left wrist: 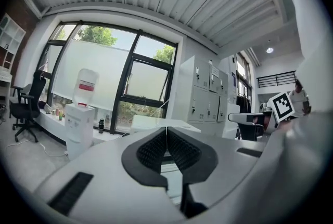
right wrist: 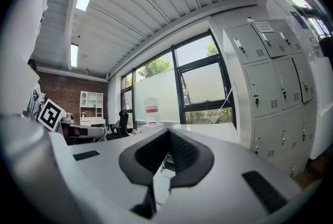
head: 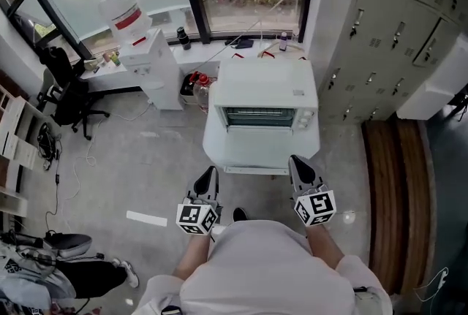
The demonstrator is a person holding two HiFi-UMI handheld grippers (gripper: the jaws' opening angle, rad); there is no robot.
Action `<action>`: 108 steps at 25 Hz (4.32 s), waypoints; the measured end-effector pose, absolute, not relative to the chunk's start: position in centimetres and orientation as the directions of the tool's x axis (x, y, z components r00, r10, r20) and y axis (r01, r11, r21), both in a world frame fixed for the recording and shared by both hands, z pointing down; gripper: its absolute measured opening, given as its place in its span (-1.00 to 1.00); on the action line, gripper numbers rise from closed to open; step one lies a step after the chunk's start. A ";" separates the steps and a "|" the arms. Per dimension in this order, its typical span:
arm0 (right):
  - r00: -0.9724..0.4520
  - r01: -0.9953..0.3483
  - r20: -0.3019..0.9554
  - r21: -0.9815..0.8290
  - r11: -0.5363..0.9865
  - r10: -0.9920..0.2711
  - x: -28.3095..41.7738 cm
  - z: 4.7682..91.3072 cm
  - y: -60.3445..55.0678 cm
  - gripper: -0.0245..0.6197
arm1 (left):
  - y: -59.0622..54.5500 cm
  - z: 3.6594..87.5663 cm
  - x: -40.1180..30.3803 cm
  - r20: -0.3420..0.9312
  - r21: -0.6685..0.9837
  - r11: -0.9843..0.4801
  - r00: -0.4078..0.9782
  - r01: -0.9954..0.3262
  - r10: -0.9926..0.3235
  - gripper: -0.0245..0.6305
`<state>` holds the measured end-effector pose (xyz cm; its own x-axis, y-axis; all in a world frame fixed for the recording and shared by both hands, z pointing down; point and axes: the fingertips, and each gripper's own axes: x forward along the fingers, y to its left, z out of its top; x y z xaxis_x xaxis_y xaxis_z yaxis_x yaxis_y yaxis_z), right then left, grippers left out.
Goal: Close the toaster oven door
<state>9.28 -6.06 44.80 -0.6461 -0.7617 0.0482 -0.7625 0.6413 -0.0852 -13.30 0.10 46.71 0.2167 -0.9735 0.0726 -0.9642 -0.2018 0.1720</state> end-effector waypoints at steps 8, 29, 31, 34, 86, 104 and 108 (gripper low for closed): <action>-0.609 -0.793 0.068 -0.076 0.605 -0.790 3.8 45.3 -12.0 -0.90 | -7.0 46.1 -19.4 0.056 0.167 -0.251 0.264 -0.953 -0.963 -0.86; -0.695 -0.719 0.065 -0.054 0.693 -0.716 4.6 43.7 -17.5 -0.90 | -10.9 46.2 -17.6 0.061 0.194 -0.163 0.177 -0.967 -0.982 -0.86; -0.701 -0.713 0.070 -0.062 0.698 -0.710 5.4 43.9 -17.3 -0.90 | -10.7 46.2 -16.8 0.059 0.203 -0.151 0.166 -0.968 -0.984 -0.86; -0.706 -0.708 0.086 -0.075 0.702 -0.703 6.2 44.7 -17.0 -0.90 | -10.4 46.5 -15.8 0.061 0.221 -0.140 0.157 -0.965 -0.986 -0.86; -0.776 -0.618 0.250 -0.121 0.777 -0.579 1.9 48.4 -14.9 -0.90 | -5.0 57.0 -16.9 -0.184 0.923 -0.259 0.265 -0.284 -0.947 -0.86; -0.758 -0.632 0.322 -0.149 0.761 -0.567 1.8 50.6 -14.5 -0.90 | -4.4 65.8 -14.6 -0.044 0.961 -0.148 0.396 -0.235 -0.917 -0.44; -0.749 -0.642 0.335 -0.154 0.751 -0.571 2.1 50.9 -14.6 -0.90 | -4.7 67.4 -14.2 -0.046 0.966 -0.149 0.425 -0.213 -0.904 -0.44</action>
